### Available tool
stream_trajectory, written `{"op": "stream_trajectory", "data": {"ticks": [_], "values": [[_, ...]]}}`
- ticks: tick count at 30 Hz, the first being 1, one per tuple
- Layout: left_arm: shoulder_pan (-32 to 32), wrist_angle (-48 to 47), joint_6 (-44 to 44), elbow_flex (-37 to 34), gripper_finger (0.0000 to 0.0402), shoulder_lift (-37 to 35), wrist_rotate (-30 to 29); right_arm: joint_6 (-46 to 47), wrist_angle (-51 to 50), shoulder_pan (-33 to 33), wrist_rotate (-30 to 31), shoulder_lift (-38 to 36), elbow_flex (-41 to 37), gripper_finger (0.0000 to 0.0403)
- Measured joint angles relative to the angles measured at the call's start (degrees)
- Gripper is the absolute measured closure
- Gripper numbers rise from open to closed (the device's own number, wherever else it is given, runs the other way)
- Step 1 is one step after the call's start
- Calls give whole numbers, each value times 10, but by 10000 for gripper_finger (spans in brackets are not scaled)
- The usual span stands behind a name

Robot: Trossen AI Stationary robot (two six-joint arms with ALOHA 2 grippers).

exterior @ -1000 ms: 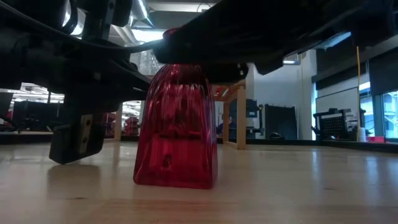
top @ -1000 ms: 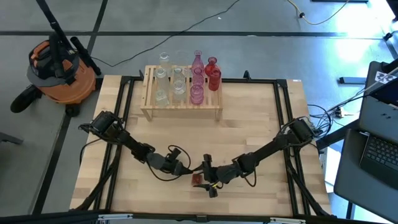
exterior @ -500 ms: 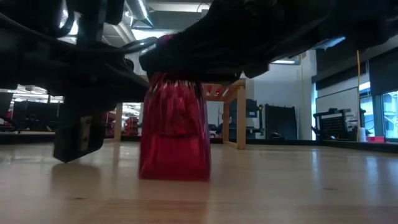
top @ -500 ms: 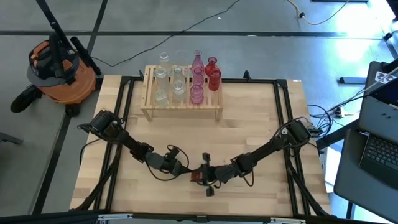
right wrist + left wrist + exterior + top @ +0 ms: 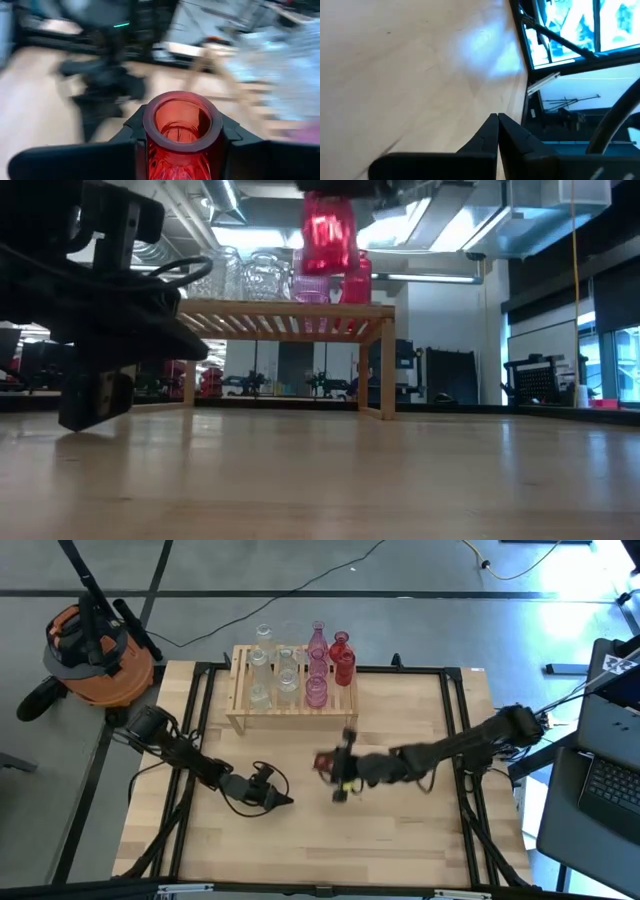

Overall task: Sort vases onto shelf
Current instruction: Put the red vase on the shelf aligned with the other red vases

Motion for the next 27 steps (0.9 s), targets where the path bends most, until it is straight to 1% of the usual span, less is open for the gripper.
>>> {"op": "stream_trajectory", "data": {"ticks": [4, 6, 8, 12, 15, 19, 24, 27], "values": [[0, -4, 17, -5, 401, -12, 3, 14, -139, -45, 58, -47, 49, 311], [0, -7, 27, -6, 401, -17, 5, 28, -178, -68, 80, -54, 69, 311], [7, -9, 32, -6, 401, -17, 14, 61, -215, -85, 118, -59, 84, 311], [21, -12, 53, -6, 401, -23, 53, 149, -235, -94, 223, -58, 87, 311], [27, -15, 63, -6, 401, -24, 67, 199, -237, -93, 292, -52, 87, 311], [34, -27, 73, -6, 401, -31, 87, 251, -234, -98, 328, -40, 88, 311], [49, -30, 76, -5, 401, -32, 113, 334, -239, -112, 346, -15, 87, 311], [53, -32, 79, -5, 401, -32, 121, 367, -239, -112, 369, 3, 87, 311]]}}
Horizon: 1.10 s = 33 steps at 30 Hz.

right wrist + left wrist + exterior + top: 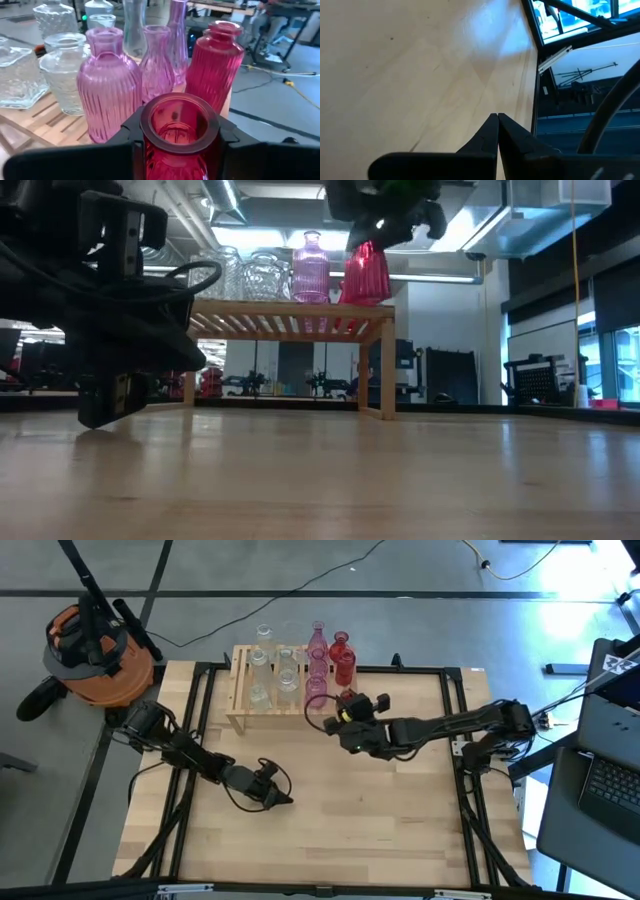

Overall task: Sort vases onto shelf
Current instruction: Put the red vase on the shelf aligned with the other red vases

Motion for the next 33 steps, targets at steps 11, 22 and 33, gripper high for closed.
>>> {"op": "stream_trajectory", "data": {"ticks": [11, 22, 33], "values": [[2, -1, 15, -1, 401, 0, 29, 73, 6, -34, 28, 22, 0, 311], [9, -2, 23, -2, 401, -1, 52, 14, 41, -75, -69, 20, 2, 310], [24, -1, 25, -2, 401, -1, 64, 4, 24, -75, -49, 23, -1, 170]]}}
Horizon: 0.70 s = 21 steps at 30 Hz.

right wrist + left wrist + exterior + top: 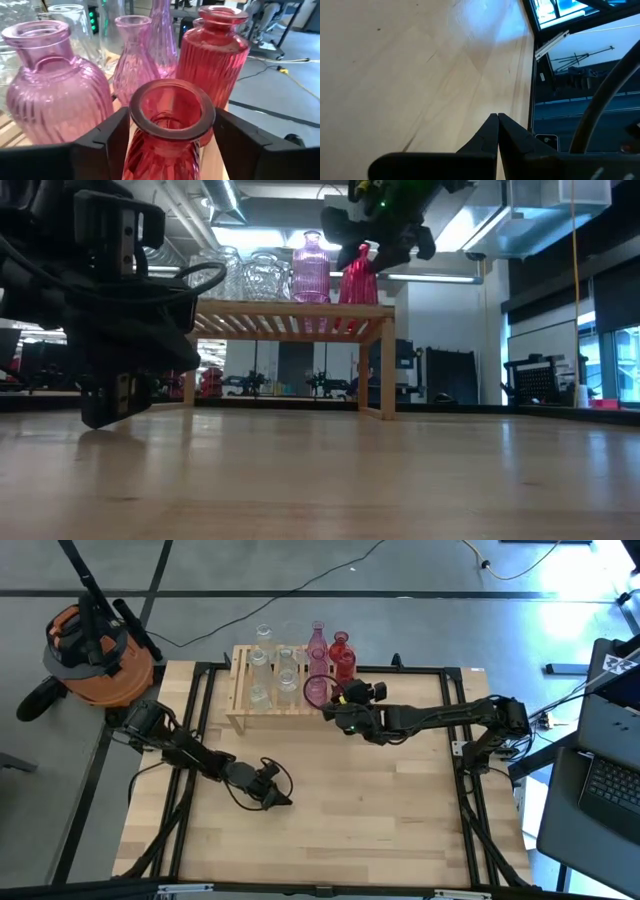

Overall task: Sort vases onto shelf
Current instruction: Put the red vase on the shelf aligned with the other red vases, then return to Home Position

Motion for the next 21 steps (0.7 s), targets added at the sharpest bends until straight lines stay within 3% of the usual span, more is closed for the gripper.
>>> {"op": "stream_trajectory", "data": {"ticks": [13, 21], "values": [[3, 0, 2, 0, 402, 0, -2, -51, 24, 0, 33, -20, 0, 162], [6, 2, 21, -1, 402, -3, -4, -193, 132, 1, 23, -49, 12, 162]]}}
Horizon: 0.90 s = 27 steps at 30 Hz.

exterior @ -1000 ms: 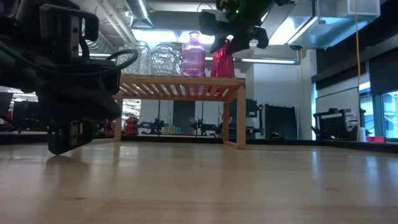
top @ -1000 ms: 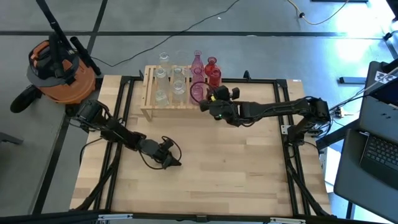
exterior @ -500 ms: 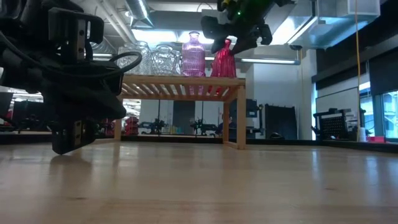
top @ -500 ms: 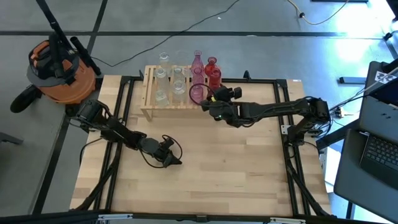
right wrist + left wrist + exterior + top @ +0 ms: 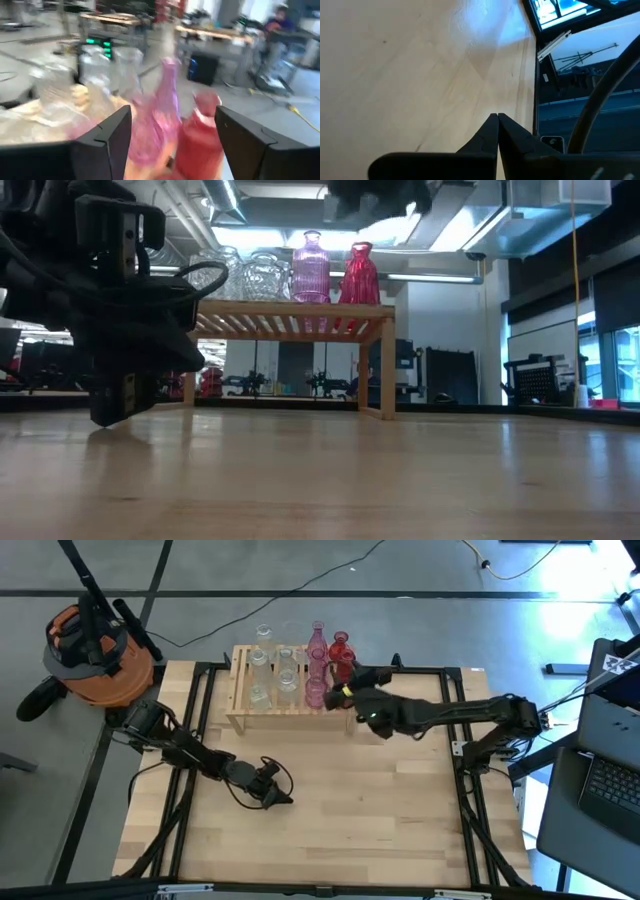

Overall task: Sort vases onto shelf
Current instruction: Return to Home Position

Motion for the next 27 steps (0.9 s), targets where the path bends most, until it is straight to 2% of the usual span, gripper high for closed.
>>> {"op": "stream_trajectory", "data": {"ticks": [6, 9, 13, 17, 21, 27], "values": [[15, 5, 48, 0, 402, -64, 25, -245, 12, 26, -62, -27, 87, 162], [25, 4, 75, 0, 402, -121, 28, -358, 5, 39, -148, -36, 130, 162], [41, 16, 105, 0, 402, -217, 11, -392, -41, 50, -297, -47, 185, 162], [63, 25, 166, 19, 402, -329, -28, -389, -49, 57, -389, -52, 235, 162], [92, 11, 266, 80, 402, -426, -37, -373, -46, 57, -413, -52, 288, 162], [132, -118, 423, 242, 402, -492, -28, -377, -52, 55, -365, -53, 371, 162]]}}
